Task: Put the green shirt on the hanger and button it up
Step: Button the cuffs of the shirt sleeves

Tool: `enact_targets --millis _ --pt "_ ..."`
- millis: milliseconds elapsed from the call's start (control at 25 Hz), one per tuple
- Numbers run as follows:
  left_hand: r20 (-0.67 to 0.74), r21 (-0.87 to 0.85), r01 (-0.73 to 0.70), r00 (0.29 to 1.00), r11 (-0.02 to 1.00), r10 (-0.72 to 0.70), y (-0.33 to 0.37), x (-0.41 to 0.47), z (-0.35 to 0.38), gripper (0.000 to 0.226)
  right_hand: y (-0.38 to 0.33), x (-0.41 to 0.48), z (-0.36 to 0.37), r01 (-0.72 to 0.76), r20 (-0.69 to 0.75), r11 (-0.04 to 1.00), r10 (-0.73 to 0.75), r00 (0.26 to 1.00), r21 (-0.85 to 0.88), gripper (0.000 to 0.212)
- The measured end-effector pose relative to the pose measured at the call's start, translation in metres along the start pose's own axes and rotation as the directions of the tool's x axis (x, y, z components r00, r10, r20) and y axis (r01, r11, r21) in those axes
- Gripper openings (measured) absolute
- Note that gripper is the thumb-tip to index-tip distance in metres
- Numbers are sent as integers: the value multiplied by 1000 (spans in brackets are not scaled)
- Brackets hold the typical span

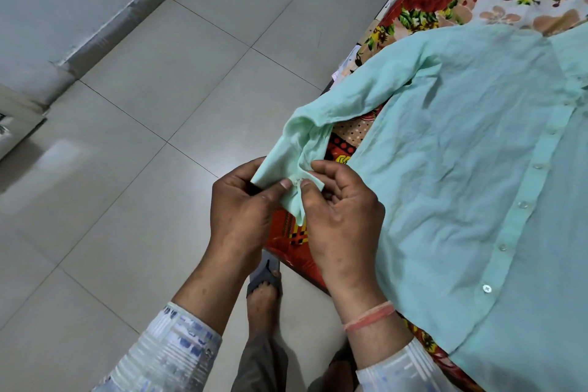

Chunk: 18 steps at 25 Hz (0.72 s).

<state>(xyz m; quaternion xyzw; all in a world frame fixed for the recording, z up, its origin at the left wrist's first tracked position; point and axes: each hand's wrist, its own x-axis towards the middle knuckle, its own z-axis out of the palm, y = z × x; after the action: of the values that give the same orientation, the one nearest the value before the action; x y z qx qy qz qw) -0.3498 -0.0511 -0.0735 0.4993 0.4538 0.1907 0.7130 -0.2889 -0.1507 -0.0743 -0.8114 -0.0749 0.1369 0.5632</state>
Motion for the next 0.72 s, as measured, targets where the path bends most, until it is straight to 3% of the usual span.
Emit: enact_targets --millis 200,360,440,560,720 --pt "-37 12 -27 999 1000 27 -2 1 0 33 2 1 0 -60 -64 996 64 996 73 14" --pt "-24 99 -87 996 991 89 1 -3 5 39 -2 -1 2 131 -63 981 -142 988 -146 15" --pt "-30 141 -112 993 984 118 1 -5 5 42 -3 -2 3 153 -33 975 -160 987 -159 16" --pt "-60 180 -133 987 975 146 -2 -1 2 39 1 0 1 96 30 993 -95 995 -66 20" --pt "-64 186 -130 987 974 144 -3 1 1 37 12 4 2 -112 75 981 101 992 157 17"
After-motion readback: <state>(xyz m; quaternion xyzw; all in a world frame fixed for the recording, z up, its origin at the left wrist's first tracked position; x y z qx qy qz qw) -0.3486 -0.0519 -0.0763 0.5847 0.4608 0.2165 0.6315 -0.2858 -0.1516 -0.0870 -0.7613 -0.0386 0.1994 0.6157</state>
